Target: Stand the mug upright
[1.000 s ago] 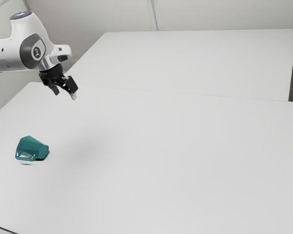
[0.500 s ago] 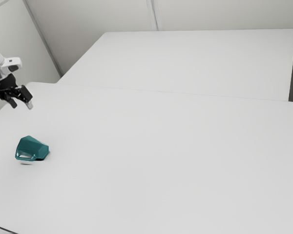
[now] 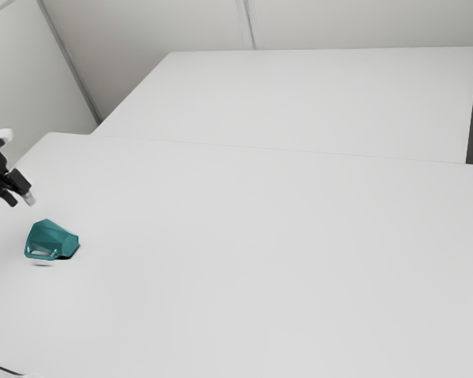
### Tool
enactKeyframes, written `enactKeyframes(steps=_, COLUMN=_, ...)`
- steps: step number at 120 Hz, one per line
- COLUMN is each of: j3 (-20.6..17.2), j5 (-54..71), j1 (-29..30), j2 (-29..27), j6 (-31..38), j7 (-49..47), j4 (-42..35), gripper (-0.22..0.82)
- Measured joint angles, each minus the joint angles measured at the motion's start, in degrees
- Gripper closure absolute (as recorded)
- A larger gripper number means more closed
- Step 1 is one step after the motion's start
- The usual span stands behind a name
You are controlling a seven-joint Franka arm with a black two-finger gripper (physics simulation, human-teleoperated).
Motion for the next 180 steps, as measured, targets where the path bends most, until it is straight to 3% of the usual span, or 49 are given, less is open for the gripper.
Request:
enactKeyframes(steps=34, j3=-1.57, j5=-9.10, j1=4.68, j2=9.25, j6=-7.42, j7=6.03, j4=7.51, gripper=0.00)
enactKeyframes(steps=80, j3=-1.77, j5=-19.55, j1=7.56, j2=14.05, j6=-15.32, j7=9.81, j4=8.17, gripper=0.01)
enactKeyframes(steps=92, j3=-1.78, j5=-21.07, j1=7.65, j2=14.74, j6=-16.32, j7=9.74, j4=7.85, gripper=0.12)
enactKeyframes(steps=122, j3=-1.74, j5=-23.30, j1=8.83, j2=14.94, j6=-18.46, j7=9.28, j4=7.62, gripper=0.53)
enactKeyframes(steps=148, j3=-1.82, j5=-24.31, j1=8.82, j2=14.92, j6=-18.93, j7=9.14, j4=7.62, gripper=0.66)
enactKeyframes(steps=180, j3=-1.73, j5=-25.21, j1=8.48, j2=14.68, j6=-18.91, j7=8.91, j4=7.27, gripper=0.73)
